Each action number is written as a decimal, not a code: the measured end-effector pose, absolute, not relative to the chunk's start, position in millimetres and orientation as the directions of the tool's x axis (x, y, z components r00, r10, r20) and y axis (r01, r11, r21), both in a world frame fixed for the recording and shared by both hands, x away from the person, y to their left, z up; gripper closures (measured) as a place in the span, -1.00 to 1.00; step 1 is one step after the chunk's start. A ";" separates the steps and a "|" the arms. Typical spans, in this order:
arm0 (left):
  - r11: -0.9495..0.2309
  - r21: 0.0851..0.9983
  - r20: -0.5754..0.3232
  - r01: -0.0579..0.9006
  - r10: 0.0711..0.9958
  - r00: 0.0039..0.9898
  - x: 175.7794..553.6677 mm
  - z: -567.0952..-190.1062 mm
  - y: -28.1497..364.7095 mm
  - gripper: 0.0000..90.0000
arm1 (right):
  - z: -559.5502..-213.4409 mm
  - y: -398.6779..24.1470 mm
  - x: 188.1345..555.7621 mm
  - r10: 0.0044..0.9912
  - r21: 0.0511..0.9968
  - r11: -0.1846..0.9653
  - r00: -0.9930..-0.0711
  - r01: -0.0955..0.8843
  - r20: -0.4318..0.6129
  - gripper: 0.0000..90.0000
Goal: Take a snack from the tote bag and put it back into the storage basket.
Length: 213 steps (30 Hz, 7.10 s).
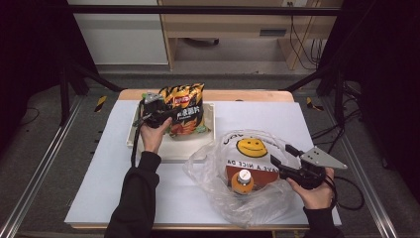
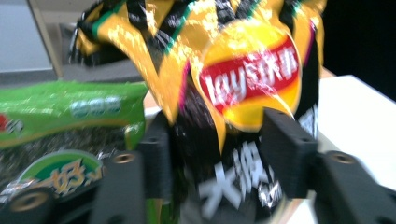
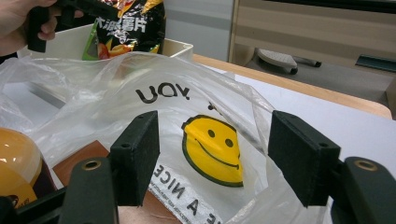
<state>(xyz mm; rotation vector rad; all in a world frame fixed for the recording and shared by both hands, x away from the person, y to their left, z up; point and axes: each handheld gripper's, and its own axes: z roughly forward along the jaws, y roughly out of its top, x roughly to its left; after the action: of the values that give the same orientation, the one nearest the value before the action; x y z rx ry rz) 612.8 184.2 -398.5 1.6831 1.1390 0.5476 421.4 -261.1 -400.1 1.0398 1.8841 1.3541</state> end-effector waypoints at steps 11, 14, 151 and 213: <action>-0.090 0.887 -0.132 0.453 0.891 0.434 595.2 -402.1 192.3 0.63 | -399.9 -261.8 421.4 0.856 0.951 0.182 -0.516 0.252 -0.027 -0.22; -0.088 0.886 -0.132 0.455 0.894 0.429 600.2 -402.7 189.1 0.75 | -400.5 -262.9 421.7 0.856 0.950 0.185 -0.516 0.254 -0.029 -0.22; -0.655 0.729 0.092 0.200 0.383 0.919 475.2 -457.2 26.7 -0.36 | -437.2 -271.1 393.4 0.850 0.787 0.282 -0.524 0.548 0.060 0.91; -0.632 0.742 0.092 0.224 0.427 0.900 491.2 -442.4 26.5 -0.40 | -457.4 -282.5 421.1 0.871 0.851 0.249 -0.492 0.462 0.012 0.62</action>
<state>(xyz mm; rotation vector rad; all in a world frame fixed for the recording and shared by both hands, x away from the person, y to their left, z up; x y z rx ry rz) 491.2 26.5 -442.4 2.2731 0.4630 0.3320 421.1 -282.5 -457.4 1.2105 2.0583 1.1596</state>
